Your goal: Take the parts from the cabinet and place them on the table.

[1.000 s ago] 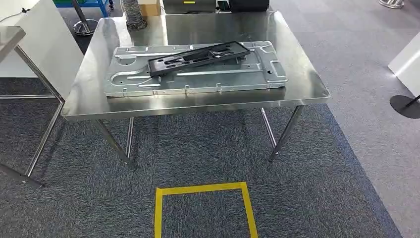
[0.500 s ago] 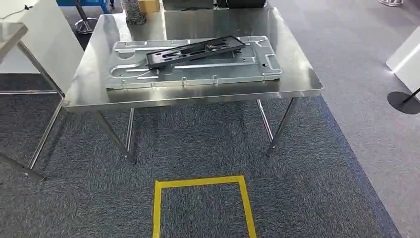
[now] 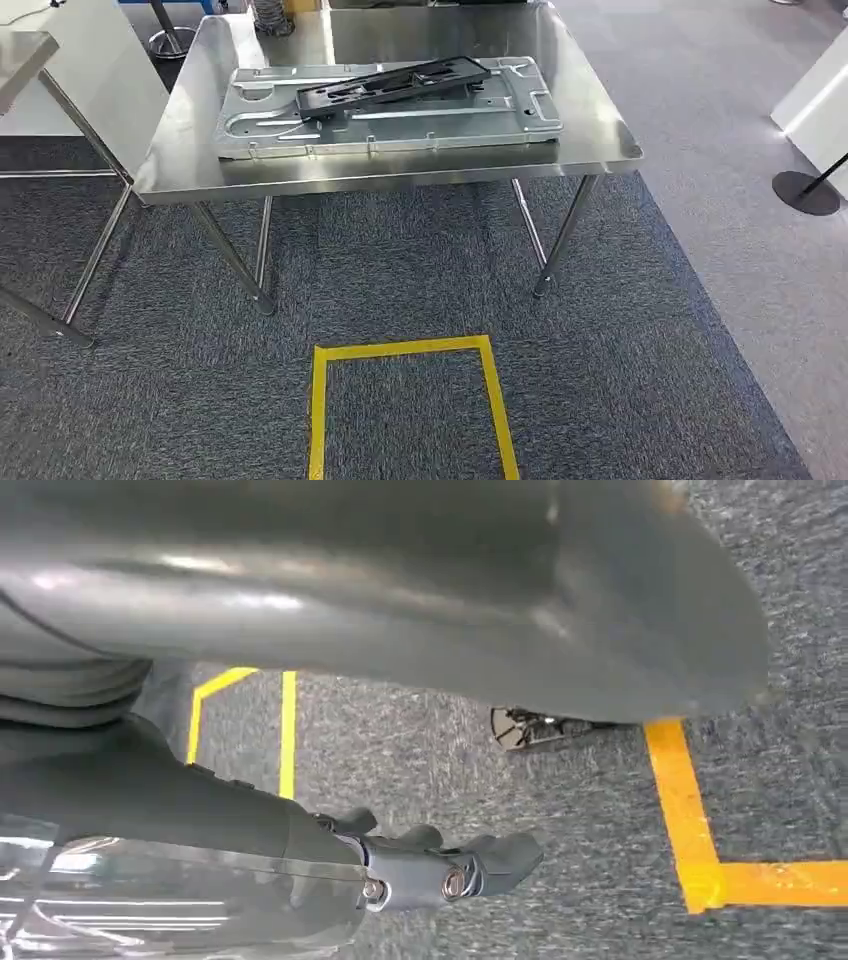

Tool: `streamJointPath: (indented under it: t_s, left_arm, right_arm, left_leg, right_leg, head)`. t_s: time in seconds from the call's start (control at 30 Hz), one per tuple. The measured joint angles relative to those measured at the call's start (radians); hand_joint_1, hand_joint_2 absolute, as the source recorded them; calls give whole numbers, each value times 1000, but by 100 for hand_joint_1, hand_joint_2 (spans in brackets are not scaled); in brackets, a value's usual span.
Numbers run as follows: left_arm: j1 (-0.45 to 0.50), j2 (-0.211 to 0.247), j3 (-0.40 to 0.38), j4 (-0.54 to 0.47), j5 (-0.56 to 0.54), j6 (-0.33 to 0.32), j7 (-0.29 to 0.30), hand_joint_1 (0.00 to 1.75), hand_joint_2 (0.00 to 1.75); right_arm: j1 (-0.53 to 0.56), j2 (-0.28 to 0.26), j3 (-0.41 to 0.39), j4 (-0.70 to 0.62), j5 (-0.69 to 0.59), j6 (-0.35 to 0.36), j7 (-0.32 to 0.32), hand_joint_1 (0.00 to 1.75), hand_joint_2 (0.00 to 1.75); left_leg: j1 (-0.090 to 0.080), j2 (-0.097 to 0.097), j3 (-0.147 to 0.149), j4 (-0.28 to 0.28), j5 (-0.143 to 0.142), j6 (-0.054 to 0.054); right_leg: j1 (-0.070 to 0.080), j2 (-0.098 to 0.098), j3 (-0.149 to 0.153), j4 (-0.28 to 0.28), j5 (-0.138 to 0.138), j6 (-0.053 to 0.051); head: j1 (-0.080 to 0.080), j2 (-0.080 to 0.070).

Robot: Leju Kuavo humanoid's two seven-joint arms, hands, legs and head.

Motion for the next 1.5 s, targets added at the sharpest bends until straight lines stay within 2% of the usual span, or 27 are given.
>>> streamJointPath:
  t_s: [0.07,0.1,0.2,0.27,0.33,0.4,0.43,0.47,0.6,0.67,0.73,0.77,0.8,0.83,0.9,0.93,0.97,1.1,1.13,1.17,1.23,1.27,1.3,1.37,1.4,1.47,1.5]
  left_arm:
    - [0,-1,0,0,0,0,0,0,0]
    - [0,0,0,0,0,0,0,0,0]
    - [3,0,0,0,-3,0,0,0,0]
    - [3,0,1,0,-6,0,-2,0,0]
    - [3,1,2,0,-8,0,-2,0,0]
    - [1,1,2,0,-9,0,-2,0,0]
    - [-3,1,2,0,-10,0,-2,0,0]
    - [-3,1,2,0,-10,0,-3,0,0]
    - [-2,1,3,0,-12,2,-4,0,0]
    - [-6,1,5,0,-13,2,-5,0,0]
    - [-4,-1,8,0,-14,2,-6,0,0]
    - [-4,-1,10,0,-16,2,-6,0,0]
    - [-4,-1,11,0,-17,1,-6,0,0]
    - [-4,-1,12,0,-17,2,-6,0,0]
    - [-4,-1,16,0,-17,1,-6,0,0]
    - [-5,-2,17,0,-17,1,-6,0,0]
    - [-4,-2,17,0,-17,1,-7,0,0]
    - [-3,-2,18,0,-18,1,-9,0,0]
    - [-4,-1,18,0,-18,1,-9,0,0]
    - [-4,-1,19,0,-18,1,-11,0,0]
    - [-1,0,19,0,-18,1,-13,0,0]
    - [-1,0,20,0,-18,1,-13,0,0]
    - [-1,0,20,0,-18,1,-14,0,0]
    - [-1,1,23,0,-18,3,-14,0,0]
    - [-2,1,23,0,-18,3,-15,0,0]
    - [-6,1,23,0,-21,6,-18,0,0]
    - [-7,1,23,0,-27,9,-22,0,0]
  right_arm:
    - [0,0,0,0,4,0,0,0,0]
    - [0,1,0,1,6,1,0,0,0]
    - [0,2,0,1,15,0,1,0,0]
    - [0,2,-1,1,18,0,3,0,0]
    - [1,3,-1,1,18,0,6,0,0]
    - [0,3,-1,1,18,-1,6,0,0]
    - [0,4,-1,1,20,-1,7,0,0]
    - [0,4,-1,2,21,-1,7,0,175]
    - [1,3,-2,2,29,-4,6,0,175]
    - [2,3,-3,2,36,-7,4,0,175]
    - [3,4,-3,2,41,-7,-1,0,175]
    - [3,4,-3,2,43,-7,-3,0,175]
    - [3,4,-3,2,46,-7,-5,0,175]
    - [3,3,-3,2,48,-7,-6,0,0]
    - [2,3,-3,2,53,-7,-9,0,0]
    - [0,3,-3,2,53,-6,-10,0,0]
    - [-3,3,-3,2,54,-6,-11,0,0]
    - [-1,3,-3,2,55,-6,-14,0,0]
    - [-3,4,-3,3,57,-6,-14,0,0]
    - [-3,4,-3,3,58,-6,-15,0,175]
    - [-2,4,-3,3,60,-7,-15,0,175]
    - [-2,4,-3,3,62,-7,-16,0,175]
    - [-2,4,-3,3,64,-7,-16,0,175]
    - [-1,5,-3,3,67,-7,-16,0,175]
    - [-2,5,-3,3,69,-6,-17,0,0]
    - [-2,6,-3,3,70,-6,-18,0,0]
    - [-2,5,-3,3,70,-6,-18,0,0]
  left_leg:
    - [1,-1,-1,-4,13,-14]
    - [4,-3,-8,9,-2,-19]
    - [7,-6,-67,189,-166,-24]
    - [7,-6,-90,303,-207,-27]
    - [6,-6,-39,262,-153,-23]
    - [6,-6,85,84,-95,-12]
    - [3,-7,135,3,-119,-5]
    - [-2,-7,144,-23,-122,-3]
    - [2,-5,122,-29,-97,26]
    - [2,-2,99,-29,-79,39]
    - [-1,-1,73,-27,-60,41]
    - [-1,-1,61,-25,-52,40]
    - [-1,-1,49,-21,-43,38]
    - [-1,-1,34,-16,-36,35]
    - [0,-1,13,-8,-25,29]
    - [0,-2,7,-3,-19,24]
    - [-5,-2,-2,0,-15,18]
    - [-3,-1,-7,-2,10,-8]
    - [2,-6,-16,17,-21,-12]
    - [3,-6,-35,71,-83,-15]
    - [4,-6,-79,222,-189,-20]
    - [5,-6,-93,284,-212,-23]
    - [6,-6,-90,310,-207,-24]
    - [6,-6,-19,235,-138,-22]
    - [6,-6,41,149,-107,-18]
    - [1,-7,148,-14,-123,-7]
    - [0,-8,144,-21,-128,-1]
  right_leg:
    - [2,-1,-8,-1,11,-17]
    - [-5,-7,-12,-7,24,-29]
    - [2,-8,-47,-5,48,-47]
    - [7,-9,-73,0,65,-48]
    - [10,-8,-97,7,78,-46]
    - [10,-7,-119,21,88,-40]
    - [12,-7,-128,29,92,-35]
    - [13,-8,-133,34,96,-28]
    - [7,-5,-139,38,108,-2]
    - [5,-3,-170,116,8,7]
    - [-1,-3,-214,268,-90,15]
    - [-2,-3,-222,316,-102,18]
    - [-4,-3,-212,329,-84,20]
    - [-5,-3,-180,296,-49,20]
    - [-7,-3,-70,140,12,16]
    - [-7,-3,-6,48,8,11]
    - [1,-1,20,-7,-10,5]
    - [2,-2,-2,-11,13,-28]
    - [1,-9,-9,-13,24,-36]
    - [1,-9,-22,-12,33,-46]
    - [5,-10,-48,-9,51,-50]
    - [6,-10,-61,-6,59,-49]
    - [7,-10,-75,-2,67,-49]
    - [7,-10,-102,8,81,-44]
    - [7,-10,-114,15,86,-40]
    - [13,-9,-134,32,92,-31]
    - [13,-10,-137,34,97,-24]
  head:
    - [0,0]
    - [0,0]
    - [0,0]
    - [0,0]
    - [0,0]
    - [0,0]
    - [0,0]
    - [0,0]
    - [0,0]
    - [0,0]
    - [0,0]
    - [0,0]
    - [0,0]
    - [0,0]
    - [0,0]
    - [0,0]
    - [0,0]
    - [0,0]
    - [0,0]
    - [0,0]
    - [0,0]
    - [0,0]
    - [0,0]
    - [0,0]
    - [0,0]
    - [0,0]
    - [0,0]
